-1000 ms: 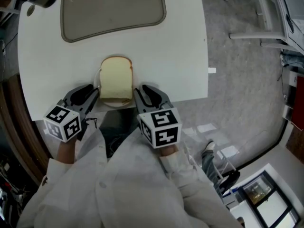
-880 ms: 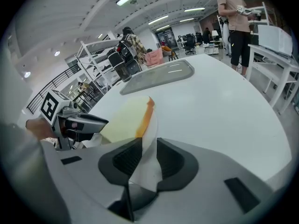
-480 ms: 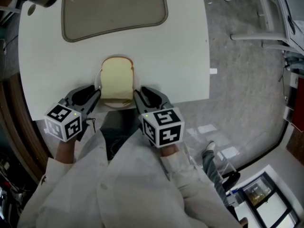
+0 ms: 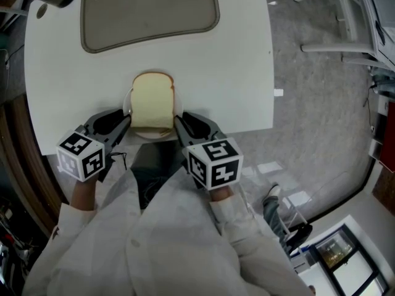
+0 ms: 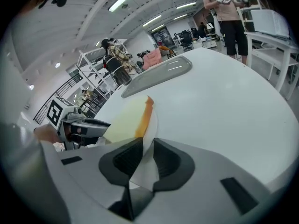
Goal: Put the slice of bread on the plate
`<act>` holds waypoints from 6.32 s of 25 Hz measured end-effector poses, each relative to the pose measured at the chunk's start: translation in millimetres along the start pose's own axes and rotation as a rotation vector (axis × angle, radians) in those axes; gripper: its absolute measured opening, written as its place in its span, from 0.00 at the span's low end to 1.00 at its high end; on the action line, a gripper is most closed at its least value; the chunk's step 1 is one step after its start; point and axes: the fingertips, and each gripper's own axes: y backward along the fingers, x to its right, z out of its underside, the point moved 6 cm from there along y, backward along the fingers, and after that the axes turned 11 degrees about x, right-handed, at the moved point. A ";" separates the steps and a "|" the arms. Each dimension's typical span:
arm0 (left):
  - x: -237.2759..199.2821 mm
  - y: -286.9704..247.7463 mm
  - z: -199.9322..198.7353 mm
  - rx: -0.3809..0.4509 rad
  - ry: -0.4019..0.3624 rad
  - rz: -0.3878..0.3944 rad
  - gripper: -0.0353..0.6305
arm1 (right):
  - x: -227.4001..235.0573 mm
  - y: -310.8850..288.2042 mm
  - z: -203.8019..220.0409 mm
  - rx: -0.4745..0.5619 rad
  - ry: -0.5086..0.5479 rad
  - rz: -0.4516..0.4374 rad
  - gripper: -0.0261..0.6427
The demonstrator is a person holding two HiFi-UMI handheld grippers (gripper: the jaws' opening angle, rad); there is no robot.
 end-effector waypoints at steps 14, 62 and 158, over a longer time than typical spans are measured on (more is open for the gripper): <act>-2.6 0.0 -3.6 0.044 0.064 -0.022 0.18 | 3.3 -0.5 -2.3 -0.029 -0.097 -0.034 0.14; -12.0 3.3 -88.9 0.250 0.154 -0.028 0.18 | 3.9 -16.9 -115.0 0.033 -0.012 -0.120 0.12; -148.3 -80.2 -227.2 0.185 -0.104 -0.125 0.18 | 39.3 -162.0 -240.7 0.053 0.163 0.064 0.12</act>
